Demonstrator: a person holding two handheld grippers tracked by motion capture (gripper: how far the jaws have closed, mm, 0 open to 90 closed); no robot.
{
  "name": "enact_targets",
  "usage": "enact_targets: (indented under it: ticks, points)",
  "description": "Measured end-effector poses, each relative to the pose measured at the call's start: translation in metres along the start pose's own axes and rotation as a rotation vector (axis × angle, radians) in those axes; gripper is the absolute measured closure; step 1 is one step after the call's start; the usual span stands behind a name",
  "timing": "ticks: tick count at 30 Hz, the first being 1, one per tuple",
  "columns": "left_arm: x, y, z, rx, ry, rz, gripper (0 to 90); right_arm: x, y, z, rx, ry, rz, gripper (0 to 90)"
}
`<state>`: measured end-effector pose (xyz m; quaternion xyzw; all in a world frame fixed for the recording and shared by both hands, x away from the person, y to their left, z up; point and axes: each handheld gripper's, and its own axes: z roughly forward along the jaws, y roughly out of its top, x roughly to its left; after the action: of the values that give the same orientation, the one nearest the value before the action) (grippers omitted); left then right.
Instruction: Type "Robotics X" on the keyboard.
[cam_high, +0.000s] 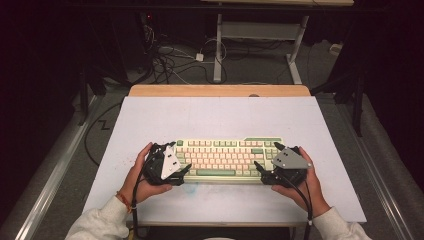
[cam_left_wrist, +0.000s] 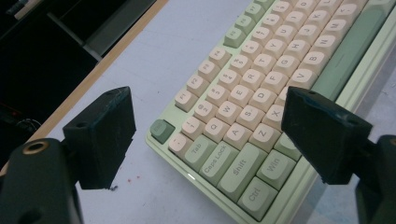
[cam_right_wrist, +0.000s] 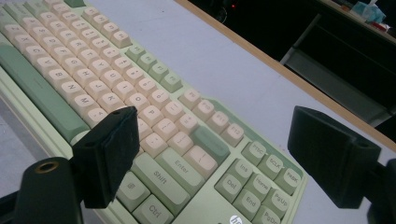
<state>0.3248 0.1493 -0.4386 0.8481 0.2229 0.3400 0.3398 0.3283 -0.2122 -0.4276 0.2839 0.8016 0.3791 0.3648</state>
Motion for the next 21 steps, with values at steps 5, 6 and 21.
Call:
enact_targets:
  ticks: [5,6,21]
  points:
    - [0.000,-0.003,-0.003,-0.001,0.004,0.002,16.6,-0.002,-0.002,-0.002,-0.004,-0.006,0.009,17.2]
    - [0.000,-0.003,-0.004,0.001,0.007,0.006,16.6,-0.002,-0.003,-0.003,-0.003,-0.007,0.009,17.1]
    - [0.002,-0.017,-0.016,0.011,0.030,-0.015,16.1,-0.007,-0.011,-0.011,0.005,-0.027,0.016,17.0]
